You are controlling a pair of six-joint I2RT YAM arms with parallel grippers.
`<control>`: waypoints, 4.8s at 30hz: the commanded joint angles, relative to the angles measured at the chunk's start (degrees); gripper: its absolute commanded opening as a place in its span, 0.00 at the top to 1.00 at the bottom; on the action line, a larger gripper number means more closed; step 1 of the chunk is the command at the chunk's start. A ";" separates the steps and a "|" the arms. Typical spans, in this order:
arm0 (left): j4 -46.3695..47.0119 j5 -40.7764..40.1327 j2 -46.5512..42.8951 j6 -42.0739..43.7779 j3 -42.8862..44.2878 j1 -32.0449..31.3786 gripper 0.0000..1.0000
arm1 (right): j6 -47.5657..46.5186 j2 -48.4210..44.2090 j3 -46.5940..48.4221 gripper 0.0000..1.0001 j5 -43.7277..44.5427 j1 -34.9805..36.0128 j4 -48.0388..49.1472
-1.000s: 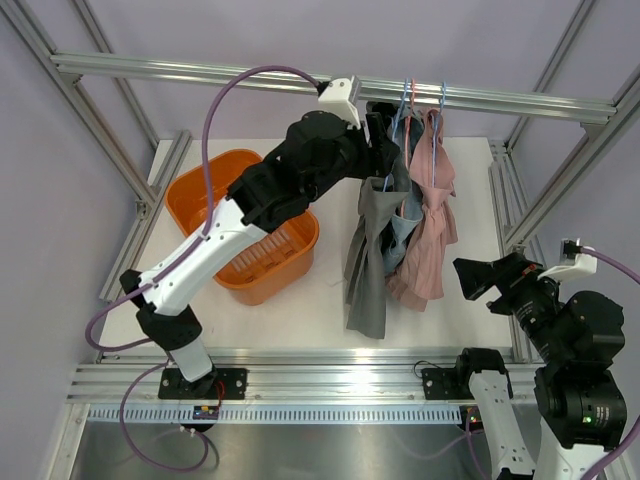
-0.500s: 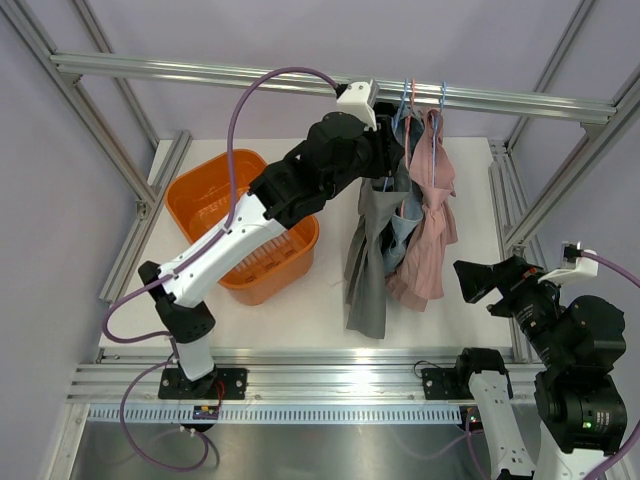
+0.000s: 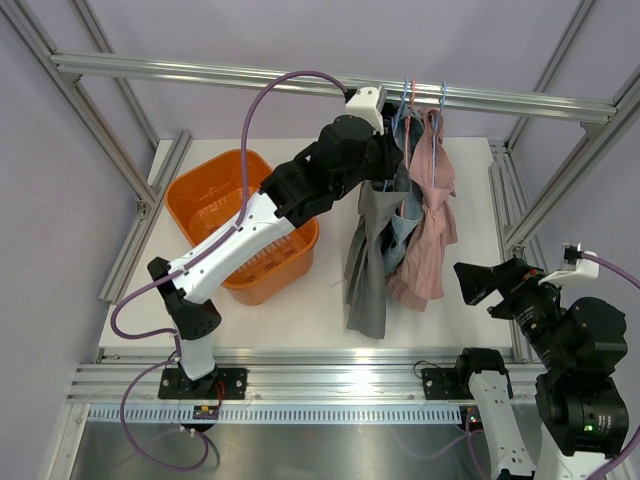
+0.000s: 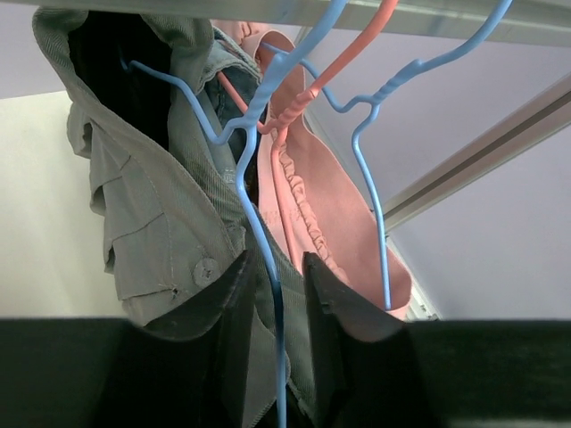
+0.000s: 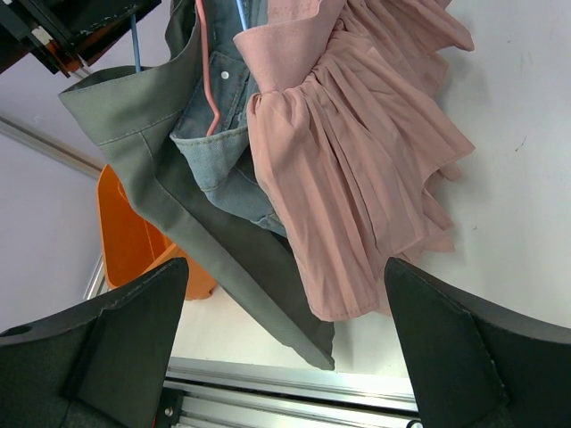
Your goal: Remove the skirt from the hanger
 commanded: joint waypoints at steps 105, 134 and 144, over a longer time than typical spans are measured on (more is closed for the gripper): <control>-18.33 18.29 -58.49 -12.16 -26.77 -1.89 0.01 | -2.01 58.34 40.61 1.00 39.24 70.33 14.68; -16.32 28.31 -83.01 -13.83 -60.78 -1.89 0.11 | 1.16 57.81 54.40 1.00 46.10 70.15 4.66; -20.34 23.95 -82.31 -15.76 -60.35 -1.89 1.00 | 2.92 55.36 56.07 1.00 53.39 70.24 2.47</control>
